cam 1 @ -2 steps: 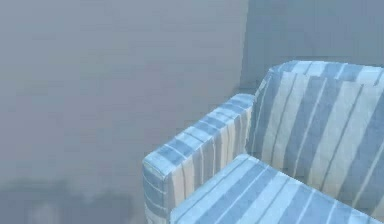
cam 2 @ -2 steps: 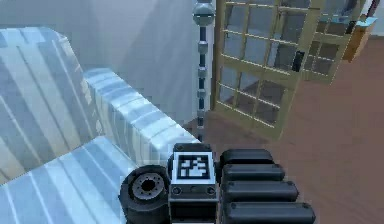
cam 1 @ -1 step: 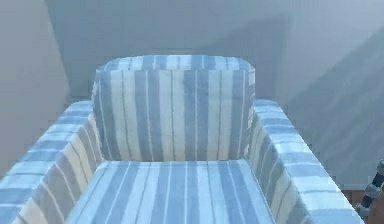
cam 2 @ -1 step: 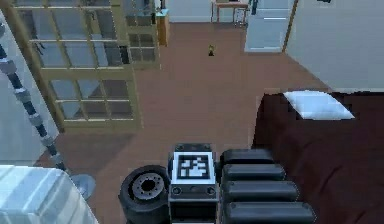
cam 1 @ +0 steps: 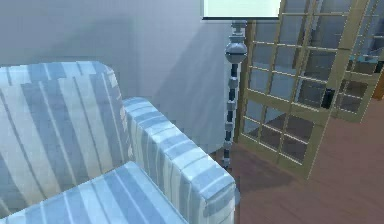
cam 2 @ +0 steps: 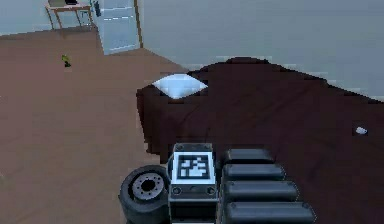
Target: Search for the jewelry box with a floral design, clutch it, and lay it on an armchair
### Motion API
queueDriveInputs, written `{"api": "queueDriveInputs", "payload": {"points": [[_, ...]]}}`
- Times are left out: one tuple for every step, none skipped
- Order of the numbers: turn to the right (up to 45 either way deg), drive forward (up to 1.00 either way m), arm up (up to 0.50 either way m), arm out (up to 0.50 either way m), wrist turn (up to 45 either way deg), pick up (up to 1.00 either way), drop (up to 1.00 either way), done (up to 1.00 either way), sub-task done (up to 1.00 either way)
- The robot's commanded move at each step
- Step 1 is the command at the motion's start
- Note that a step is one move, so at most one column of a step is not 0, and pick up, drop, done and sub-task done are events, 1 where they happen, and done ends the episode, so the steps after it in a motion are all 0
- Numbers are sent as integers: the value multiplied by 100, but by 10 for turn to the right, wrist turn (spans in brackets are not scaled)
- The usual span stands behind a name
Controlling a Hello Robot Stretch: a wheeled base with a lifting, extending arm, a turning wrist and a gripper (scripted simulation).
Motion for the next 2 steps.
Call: {"api": "queueDriveInputs", "payload": {"points": [[30, 0, 0, 0, 0, 0, 0, 0, 0], [-450, 0, 0, 0, 0, 0, 0, 0, 0]]}}
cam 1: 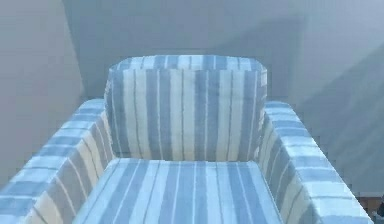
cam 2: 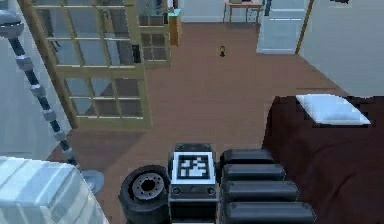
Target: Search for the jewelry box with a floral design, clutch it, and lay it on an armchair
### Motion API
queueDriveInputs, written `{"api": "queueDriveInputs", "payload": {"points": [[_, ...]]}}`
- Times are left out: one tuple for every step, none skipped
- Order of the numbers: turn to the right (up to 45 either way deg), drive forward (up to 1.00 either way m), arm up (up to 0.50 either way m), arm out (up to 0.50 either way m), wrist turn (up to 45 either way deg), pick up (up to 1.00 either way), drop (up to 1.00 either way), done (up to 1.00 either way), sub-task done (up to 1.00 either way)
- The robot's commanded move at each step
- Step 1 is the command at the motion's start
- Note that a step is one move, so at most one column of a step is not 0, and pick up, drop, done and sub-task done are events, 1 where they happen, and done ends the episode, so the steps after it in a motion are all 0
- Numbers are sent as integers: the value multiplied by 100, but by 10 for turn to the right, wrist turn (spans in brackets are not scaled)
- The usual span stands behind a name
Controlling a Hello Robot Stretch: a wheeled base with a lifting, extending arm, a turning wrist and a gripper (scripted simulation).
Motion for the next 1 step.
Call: {"api": "queueDriveInputs", "payload": {"points": [[-360, 0, 0, 0, 0, 0, 0, 0, 0]]}}
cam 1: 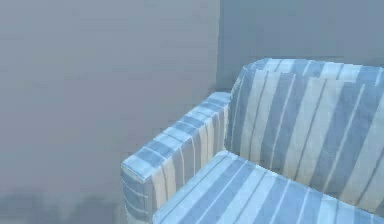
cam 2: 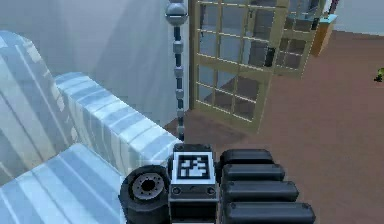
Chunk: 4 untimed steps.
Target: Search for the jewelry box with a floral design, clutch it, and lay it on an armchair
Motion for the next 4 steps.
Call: {"api": "queueDriveInputs", "payload": {"points": [[-30, 0, 0, 0, 0, 0, 0, 0, 0], [450, 0, 0, 0, 0, 0, 0, 0, 0], [360, 0, 0, 0, 0, 0, 0, 0, 0], [-450, 0, 0, 0, 0, 0, 0, 0, 0]]}}
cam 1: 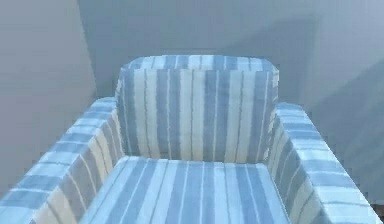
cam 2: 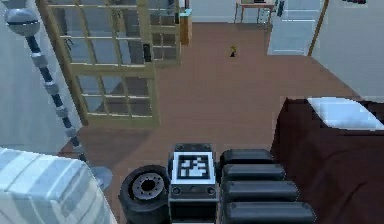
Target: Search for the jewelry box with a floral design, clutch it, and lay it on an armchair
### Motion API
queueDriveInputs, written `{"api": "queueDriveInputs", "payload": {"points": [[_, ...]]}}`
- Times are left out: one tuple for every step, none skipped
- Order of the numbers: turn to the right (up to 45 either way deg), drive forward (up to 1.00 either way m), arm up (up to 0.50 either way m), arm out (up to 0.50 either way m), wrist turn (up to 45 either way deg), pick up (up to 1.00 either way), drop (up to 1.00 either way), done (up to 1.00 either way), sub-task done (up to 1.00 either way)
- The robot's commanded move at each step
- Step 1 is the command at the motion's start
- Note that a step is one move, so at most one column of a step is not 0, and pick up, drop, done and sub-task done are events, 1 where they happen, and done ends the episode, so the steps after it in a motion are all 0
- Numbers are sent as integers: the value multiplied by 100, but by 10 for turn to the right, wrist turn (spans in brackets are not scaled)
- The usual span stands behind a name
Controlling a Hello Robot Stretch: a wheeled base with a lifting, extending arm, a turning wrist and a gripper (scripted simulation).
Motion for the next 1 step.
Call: {"api": "queueDriveInputs", "payload": {"points": [[-120, 0, 0, 0, 0, 0, 0, 0, 0]]}}
